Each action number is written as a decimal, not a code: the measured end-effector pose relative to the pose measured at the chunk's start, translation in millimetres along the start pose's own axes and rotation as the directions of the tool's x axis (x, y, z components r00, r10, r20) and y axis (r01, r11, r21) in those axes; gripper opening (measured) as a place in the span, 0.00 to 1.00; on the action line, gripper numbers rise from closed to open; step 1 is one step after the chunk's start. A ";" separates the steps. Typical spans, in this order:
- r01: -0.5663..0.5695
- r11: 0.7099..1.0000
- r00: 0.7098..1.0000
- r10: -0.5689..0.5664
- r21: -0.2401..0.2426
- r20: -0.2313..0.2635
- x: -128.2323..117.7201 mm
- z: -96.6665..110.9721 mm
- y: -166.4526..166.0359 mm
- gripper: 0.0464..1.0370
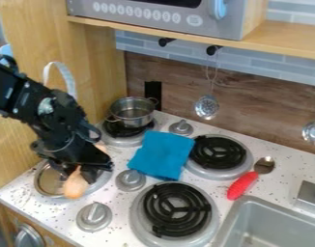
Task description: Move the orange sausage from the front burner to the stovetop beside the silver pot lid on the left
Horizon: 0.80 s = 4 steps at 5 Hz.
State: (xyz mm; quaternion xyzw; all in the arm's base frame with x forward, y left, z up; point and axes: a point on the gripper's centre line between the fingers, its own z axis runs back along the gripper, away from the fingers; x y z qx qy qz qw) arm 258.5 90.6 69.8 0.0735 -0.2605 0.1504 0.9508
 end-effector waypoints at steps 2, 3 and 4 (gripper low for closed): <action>0.065 0.998 0.998 -0.065 0.008 -0.011 -2.2 -39.1 3.8 0.43; 0.051 0.999 0.999 -0.051 0.011 -0.005 2.7 -53.9 3.4 0.43; 0.056 0.998 0.998 -0.056 0.033 -0.002 7.6 -64.2 6.5 0.43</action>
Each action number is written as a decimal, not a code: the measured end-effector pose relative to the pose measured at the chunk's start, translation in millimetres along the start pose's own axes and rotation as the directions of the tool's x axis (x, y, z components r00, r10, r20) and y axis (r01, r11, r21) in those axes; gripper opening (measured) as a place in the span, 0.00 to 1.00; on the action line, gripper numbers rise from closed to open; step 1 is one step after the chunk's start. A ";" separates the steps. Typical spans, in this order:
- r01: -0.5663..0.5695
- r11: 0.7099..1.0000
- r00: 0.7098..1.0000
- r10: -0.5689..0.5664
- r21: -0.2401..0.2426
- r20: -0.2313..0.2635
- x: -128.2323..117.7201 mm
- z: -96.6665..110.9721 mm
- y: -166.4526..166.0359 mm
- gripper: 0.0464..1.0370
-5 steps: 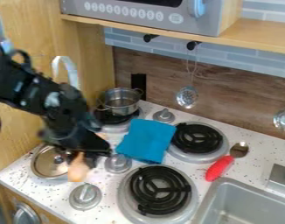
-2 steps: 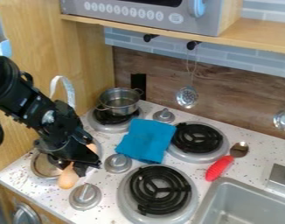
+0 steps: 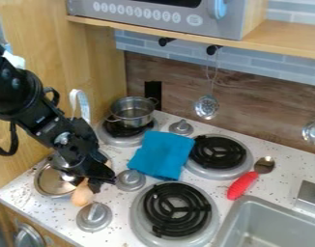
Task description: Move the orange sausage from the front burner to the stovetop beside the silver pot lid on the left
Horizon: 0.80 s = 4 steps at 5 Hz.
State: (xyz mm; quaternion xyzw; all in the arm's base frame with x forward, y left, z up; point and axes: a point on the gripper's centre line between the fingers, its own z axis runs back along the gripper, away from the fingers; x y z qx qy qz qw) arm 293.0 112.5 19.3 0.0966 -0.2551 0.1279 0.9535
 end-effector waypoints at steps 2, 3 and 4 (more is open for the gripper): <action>0.008 0.999 1.000 -0.008 0.043 -0.008 3.2 -9.2 6.3 0.79; 0.006 1.000 1.000 -0.006 0.024 -0.010 3.0 -9.0 3.4 0.98; 0.009 1.000 0.999 -0.008 -0.016 0.044 15.6 2.3 -1.8 0.97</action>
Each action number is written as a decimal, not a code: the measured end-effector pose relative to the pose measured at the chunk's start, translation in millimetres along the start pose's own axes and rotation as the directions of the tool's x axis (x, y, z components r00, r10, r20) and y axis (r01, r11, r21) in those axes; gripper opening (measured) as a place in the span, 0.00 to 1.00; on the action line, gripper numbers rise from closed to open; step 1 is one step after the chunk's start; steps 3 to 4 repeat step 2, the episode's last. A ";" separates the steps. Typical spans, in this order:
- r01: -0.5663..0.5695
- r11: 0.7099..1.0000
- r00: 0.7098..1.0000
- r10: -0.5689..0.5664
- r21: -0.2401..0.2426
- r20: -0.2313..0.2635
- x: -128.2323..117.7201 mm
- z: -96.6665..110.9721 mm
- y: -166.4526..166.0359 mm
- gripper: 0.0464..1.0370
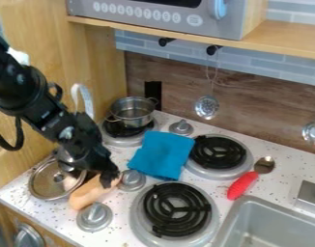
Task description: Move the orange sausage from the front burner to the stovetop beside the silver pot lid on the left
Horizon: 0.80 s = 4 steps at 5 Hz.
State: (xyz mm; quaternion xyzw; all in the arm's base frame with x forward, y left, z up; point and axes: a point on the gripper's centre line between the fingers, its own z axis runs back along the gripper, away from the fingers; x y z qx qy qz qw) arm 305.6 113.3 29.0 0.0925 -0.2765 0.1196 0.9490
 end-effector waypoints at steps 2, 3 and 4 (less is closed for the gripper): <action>0.014 0.986 0.997 -0.002 -0.169 0.076 19.8 52.9 -19.2 0.97; 0.014 0.986 0.997 -0.002 -0.169 0.076 19.8 52.9 -19.2 0.97; 0.014 0.986 0.997 -0.002 -0.169 0.076 19.8 52.9 -19.2 0.97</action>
